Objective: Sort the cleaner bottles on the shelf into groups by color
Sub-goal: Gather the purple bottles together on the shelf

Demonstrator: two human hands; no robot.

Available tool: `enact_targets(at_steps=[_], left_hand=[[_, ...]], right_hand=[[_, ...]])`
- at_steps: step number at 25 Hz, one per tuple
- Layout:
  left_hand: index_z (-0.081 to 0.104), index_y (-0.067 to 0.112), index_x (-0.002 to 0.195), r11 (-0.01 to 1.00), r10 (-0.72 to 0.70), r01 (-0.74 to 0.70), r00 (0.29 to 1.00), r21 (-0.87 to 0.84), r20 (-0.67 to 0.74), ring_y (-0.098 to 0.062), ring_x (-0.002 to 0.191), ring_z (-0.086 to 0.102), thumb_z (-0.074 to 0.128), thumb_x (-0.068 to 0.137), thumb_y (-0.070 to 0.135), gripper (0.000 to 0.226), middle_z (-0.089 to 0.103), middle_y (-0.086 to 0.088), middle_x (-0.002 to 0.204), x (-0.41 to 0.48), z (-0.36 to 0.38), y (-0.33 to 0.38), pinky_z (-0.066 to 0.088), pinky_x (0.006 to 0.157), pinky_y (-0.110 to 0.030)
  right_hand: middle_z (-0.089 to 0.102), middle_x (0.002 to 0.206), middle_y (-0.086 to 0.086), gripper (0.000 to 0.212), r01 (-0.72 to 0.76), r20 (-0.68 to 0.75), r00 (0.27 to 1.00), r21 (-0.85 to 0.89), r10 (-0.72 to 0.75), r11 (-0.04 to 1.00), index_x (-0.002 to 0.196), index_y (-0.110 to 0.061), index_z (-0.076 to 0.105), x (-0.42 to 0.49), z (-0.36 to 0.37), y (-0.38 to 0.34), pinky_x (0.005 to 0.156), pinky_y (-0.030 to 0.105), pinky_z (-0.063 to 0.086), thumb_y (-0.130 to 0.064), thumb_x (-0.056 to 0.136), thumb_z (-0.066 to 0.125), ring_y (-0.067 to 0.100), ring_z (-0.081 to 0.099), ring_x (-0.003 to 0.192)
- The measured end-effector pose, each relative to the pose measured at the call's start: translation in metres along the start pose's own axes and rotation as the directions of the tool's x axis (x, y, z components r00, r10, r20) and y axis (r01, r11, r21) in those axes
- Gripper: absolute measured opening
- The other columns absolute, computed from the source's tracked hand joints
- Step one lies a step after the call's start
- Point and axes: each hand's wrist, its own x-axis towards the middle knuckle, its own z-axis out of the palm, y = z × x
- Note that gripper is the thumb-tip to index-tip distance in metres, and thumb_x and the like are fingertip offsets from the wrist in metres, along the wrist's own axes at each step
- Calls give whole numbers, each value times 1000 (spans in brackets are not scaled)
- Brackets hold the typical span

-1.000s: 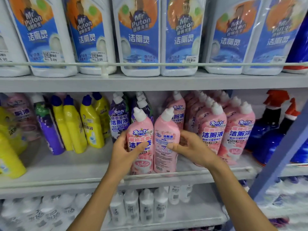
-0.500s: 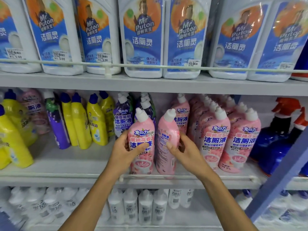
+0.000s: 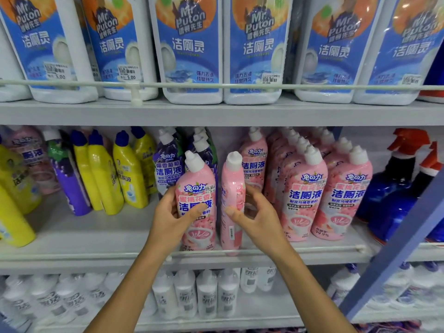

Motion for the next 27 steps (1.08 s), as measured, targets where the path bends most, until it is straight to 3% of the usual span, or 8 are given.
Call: enact_targets(at_steps=[3,5,9,11,13,18,23,27], left_hand=[[61,17,127,999,-38,37,998,21,53,-15,105,72,83,72,16,59,76,2,114,-2,-7,-1,60,84,-29],[61,22,126,996,-68,62,992,60,109,-13,106,72,84,72,18,58,76,6,114,-4,-14,-4,60,88,-31],[60,23,129,993,-75,59,983,101,169,-13,107,71,83,77,18,58,75,6,115,-9,-22,-11,59,89,-31],[58,21,131,993,-78,60,978,100,195,-13,108,71,83,78,16,58,75,5,117,-8,-24,-13,59,87,-29],[57,21,132,994,-81,62,971,88,225,-13,108,71,83,78,14,60,74,5,117,-9,-26,-12,58,85,-26],[55,22,132,995,-70,46,954,90,290,-11,110,70,81,80,5,61,74,7,118,-5,-34,-16,58,87,-23],[55,22,131,992,-48,10,951,126,307,-4,106,70,82,82,7,58,74,14,114,-6,-36,-16,57,84,-19],[56,24,129,994,-56,26,954,103,295,-7,104,71,81,82,6,57,74,12,113,-7,-37,-18,58,77,-19]], right_hand=[[52,148,-15,75,-80,166,984,82,66,993,153,-28,37,-5,-1,11,109,26,46,-36,89,75,5,50,136],[56,144,-12,75,-92,191,979,86,74,992,151,-26,39,-6,-3,16,109,29,46,-27,87,78,9,52,134],[55,136,-20,96,-93,-155,985,-134,72,987,147,-28,42,-6,18,9,98,17,48,-52,66,87,-8,55,118],[51,134,-19,99,-110,-297,954,-226,39,968,146,-31,41,-9,37,10,97,19,47,-66,64,83,-2,55,119],[49,131,-21,98,-100,-347,938,-248,8,964,146,-33,41,-14,45,14,97,22,48,-72,65,79,2,55,120],[51,143,-19,95,-114,-200,978,-241,65,964,152,-30,38,-20,30,28,104,25,49,-57,73,83,-4,53,125],[58,129,-9,86,-215,-488,873,-361,13,908,143,-25,49,-15,44,37,96,23,46,-54,71,86,3,55,115],[60,121,2,83,-293,-609,793,-368,9,882,139,-16,52,6,51,40,91,20,41,-46,70,87,15,56,112]])
